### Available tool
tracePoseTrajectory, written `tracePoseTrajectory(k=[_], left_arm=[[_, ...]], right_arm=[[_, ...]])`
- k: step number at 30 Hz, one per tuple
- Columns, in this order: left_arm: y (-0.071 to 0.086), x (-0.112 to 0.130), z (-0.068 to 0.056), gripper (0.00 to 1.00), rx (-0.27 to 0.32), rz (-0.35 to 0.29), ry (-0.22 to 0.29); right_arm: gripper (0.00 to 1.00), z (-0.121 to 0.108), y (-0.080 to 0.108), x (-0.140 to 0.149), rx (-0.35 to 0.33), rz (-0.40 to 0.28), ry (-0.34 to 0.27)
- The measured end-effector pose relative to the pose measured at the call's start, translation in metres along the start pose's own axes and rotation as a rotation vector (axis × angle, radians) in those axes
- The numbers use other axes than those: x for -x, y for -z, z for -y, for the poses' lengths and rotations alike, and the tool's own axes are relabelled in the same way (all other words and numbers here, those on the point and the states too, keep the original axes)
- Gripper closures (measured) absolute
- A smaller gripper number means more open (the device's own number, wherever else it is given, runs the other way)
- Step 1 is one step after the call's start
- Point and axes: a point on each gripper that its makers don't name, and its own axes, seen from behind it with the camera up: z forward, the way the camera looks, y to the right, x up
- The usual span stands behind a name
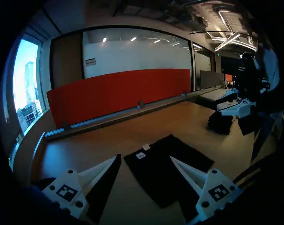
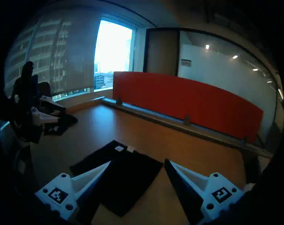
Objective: Fold towel
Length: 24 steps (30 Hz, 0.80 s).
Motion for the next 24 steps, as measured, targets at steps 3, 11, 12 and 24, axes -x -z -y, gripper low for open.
tracePoseTrajectory(k=[3,11,12,24], left_arm=[[-0.005,0.015,-0.006,0.16,0.011,0.021,0.001],[-0.019,0.059,-0.021,0.16,0.034,0.088,0.015],[-0.021,0.066,-0.022,0.16,0.036,0.099,0.015],[-0.033,0.134,-0.036,0.16,0.070,0.222,0.019]], right_arm=[[0.00,0.003,-0.004,0.016,-0.006,0.018,-0.006],[0.00,0.015,-0.017,0.060,-0.029,0.076,-0.017],[0.00,0.016,-0.019,0.066,-0.033,0.086,-0.017],[0.00,0.031,-0.033,0.134,-0.064,0.197,-0.015]])
